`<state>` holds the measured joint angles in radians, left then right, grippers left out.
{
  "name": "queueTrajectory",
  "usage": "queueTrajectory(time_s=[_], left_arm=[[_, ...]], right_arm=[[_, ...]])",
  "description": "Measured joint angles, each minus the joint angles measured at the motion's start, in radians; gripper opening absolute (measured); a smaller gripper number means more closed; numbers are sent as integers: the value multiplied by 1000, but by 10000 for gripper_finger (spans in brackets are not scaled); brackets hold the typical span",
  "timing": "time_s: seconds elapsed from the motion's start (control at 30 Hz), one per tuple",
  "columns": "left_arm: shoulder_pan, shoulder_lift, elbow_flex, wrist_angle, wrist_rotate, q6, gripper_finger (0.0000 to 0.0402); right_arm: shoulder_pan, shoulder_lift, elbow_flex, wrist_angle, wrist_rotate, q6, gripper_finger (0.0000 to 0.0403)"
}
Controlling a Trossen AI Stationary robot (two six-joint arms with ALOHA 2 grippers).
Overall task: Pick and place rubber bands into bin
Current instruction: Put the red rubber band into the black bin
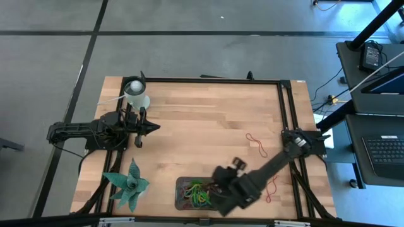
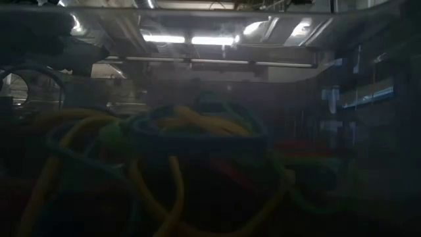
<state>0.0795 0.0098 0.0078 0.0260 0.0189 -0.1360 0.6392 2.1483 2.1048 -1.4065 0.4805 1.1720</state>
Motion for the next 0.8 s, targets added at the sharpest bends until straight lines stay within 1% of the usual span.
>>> queueTrajectory(time_s=[0.1, 0.17, 0.27, 0.37, 0.43, 0.5, 0.63, 0.7, 0.8], left_arm=[[0, 0, 0, 0, 0, 0, 1], [0, 0, 0, 0, 0, 0, 1], [0, 0, 0, -2, 0, 0, 1], [0, 0, 0, -1, 0, 0, 1], [0, 0, 0, -7, 0, 0, 1], [0, 0, 0, -7, 0, 0, 1], [0, 0, 0, -7, 0, 0, 1], [0, 0, 0, -7, 0, 0, 1], [0, 0, 0, -7, 0, 0, 1]], right_arm=[[54, -28, -15, -159, 49, 110, 102], [90, -71, -73, -161, 74, 161, 85], [146, -166, -239, -137, 86, 264, 52], [213, -276, -439, -125, 83, 452, 17], [257, -359, -565, -85, 75, 585, 6], [303, -445, -679, -24, 45, 704, 11], [368, -591, -866, 80, -79, 891, 42], [387, -648, -942, 120, -143, 934, 59], [400, -705, -1046, 189, -219, 947, 85]])
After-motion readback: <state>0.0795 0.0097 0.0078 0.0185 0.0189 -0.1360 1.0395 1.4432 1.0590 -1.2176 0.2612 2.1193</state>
